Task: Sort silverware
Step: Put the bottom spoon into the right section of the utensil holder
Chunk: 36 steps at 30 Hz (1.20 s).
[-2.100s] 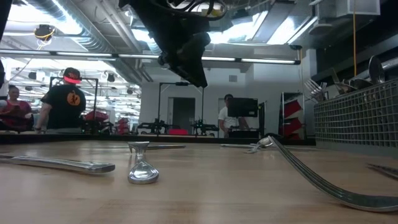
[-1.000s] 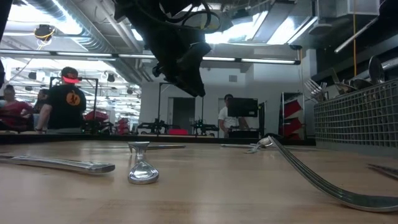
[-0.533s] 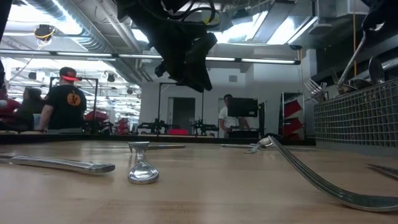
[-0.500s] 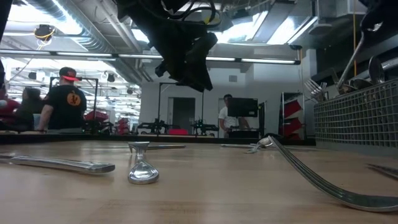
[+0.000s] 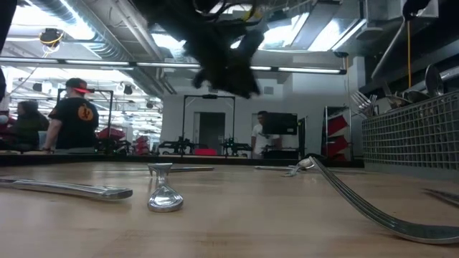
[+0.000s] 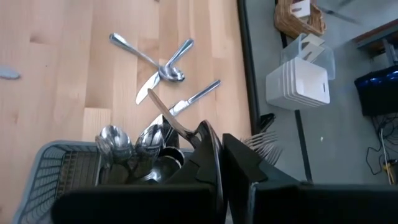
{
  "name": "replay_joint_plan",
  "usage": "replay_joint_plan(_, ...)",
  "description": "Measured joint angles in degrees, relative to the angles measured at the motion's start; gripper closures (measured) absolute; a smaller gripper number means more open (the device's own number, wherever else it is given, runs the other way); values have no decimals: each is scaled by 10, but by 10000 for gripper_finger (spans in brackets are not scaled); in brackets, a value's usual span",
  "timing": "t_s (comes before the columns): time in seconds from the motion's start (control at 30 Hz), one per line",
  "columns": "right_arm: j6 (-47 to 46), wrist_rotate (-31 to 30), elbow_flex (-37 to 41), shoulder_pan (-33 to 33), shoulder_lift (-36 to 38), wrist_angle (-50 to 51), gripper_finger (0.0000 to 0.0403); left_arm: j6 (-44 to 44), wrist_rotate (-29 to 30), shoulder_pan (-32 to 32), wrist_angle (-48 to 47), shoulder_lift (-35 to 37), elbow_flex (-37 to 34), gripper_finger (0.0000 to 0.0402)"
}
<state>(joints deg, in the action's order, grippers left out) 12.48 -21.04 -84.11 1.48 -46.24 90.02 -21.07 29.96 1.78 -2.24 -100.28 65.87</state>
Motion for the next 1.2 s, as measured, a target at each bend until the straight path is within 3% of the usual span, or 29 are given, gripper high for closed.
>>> replay_joint_plan(0.13, -2, 0, -3, 0, -1, 0, 388, 81, -19, -2, 239, -53, 0, 270)
replay_joint_plan(0.3, -4, 0, -1, 0, -15, 0, 387, 179, -106, -25, 561, -147, 27, 270)
replay_joint_plan(0.43, -5, 6, -1, 0, -32, 0, 387, 194, -179, -45, 671, -232, 104, 270)
replay_joint_plan(0.63, -6, 7, -1, 0, -60, 0, 387, 206, -220, -63, 605, -335, 267, 270)
replay_joint_plan(0.83, -6, 7, -1, 0, -90, 0, 386, 227, -225, -73, 463, -371, 390, 270)
replay_joint_plan(0.97, -6, 7, -1, 0, -109, 0, 386, 235, -226, -75, 386, -372, 428, 270)
replay_joint_plan(1.2, -6, 7, -1, 0, -136, -1, 386, 246, -270, -69, 380, -372, 433, 270)
